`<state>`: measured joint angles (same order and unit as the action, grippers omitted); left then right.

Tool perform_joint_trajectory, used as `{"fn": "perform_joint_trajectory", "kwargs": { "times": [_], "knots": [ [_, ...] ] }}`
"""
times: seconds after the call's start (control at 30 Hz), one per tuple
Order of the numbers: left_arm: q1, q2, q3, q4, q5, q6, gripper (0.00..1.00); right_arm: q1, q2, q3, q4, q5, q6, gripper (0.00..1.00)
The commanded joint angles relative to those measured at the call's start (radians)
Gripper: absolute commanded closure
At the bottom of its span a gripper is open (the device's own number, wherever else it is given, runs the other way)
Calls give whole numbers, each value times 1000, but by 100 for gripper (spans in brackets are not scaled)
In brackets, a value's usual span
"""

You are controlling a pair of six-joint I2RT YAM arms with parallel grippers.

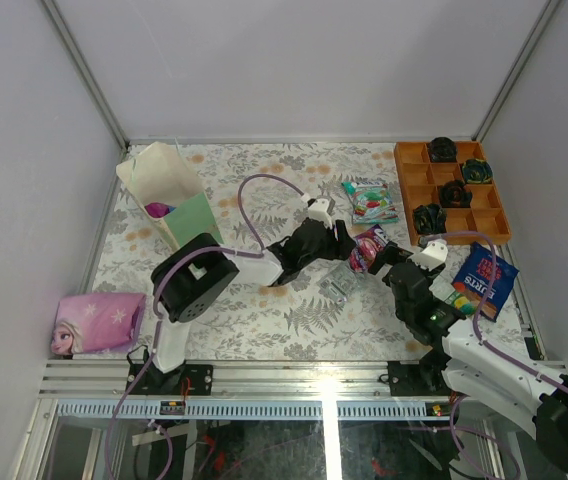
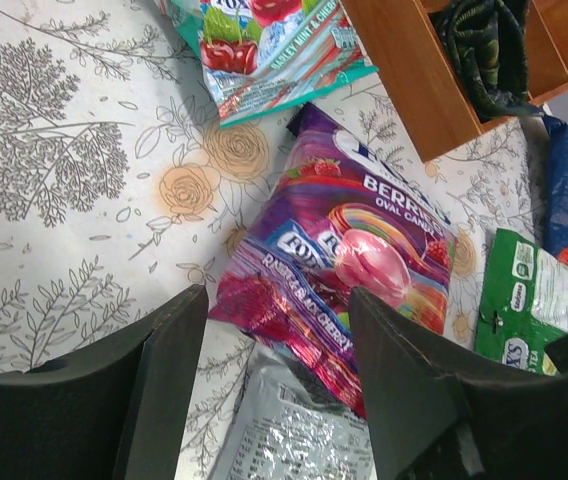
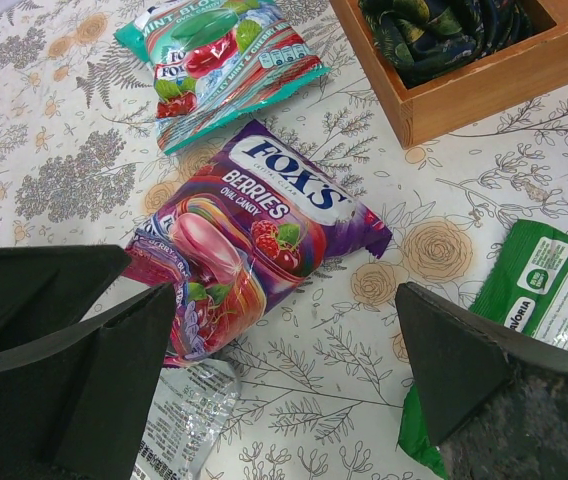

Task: Place the snacks into the paper bag
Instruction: Pick up the snack from the center of the board.

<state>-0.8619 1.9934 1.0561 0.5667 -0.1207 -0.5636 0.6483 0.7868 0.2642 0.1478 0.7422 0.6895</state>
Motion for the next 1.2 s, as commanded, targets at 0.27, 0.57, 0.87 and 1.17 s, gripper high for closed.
{"fn": "perform_joint_trajectory", "kwargs": {
  "times": [0.27,0.57,0.87,1.17],
  "knots": [
    [41,81,68,26,41,10,42,8,5,19,35,35,9,1],
    [44,143,60,149,122,-39,42,8,9,18,37,42,7,1],
    [49,173,56,250,166,-83,73,8,14,20,38,40,5,1],
    [49,115,19,227,132,-79,100,8,21,24,36,38,7,1]
  ]
}}
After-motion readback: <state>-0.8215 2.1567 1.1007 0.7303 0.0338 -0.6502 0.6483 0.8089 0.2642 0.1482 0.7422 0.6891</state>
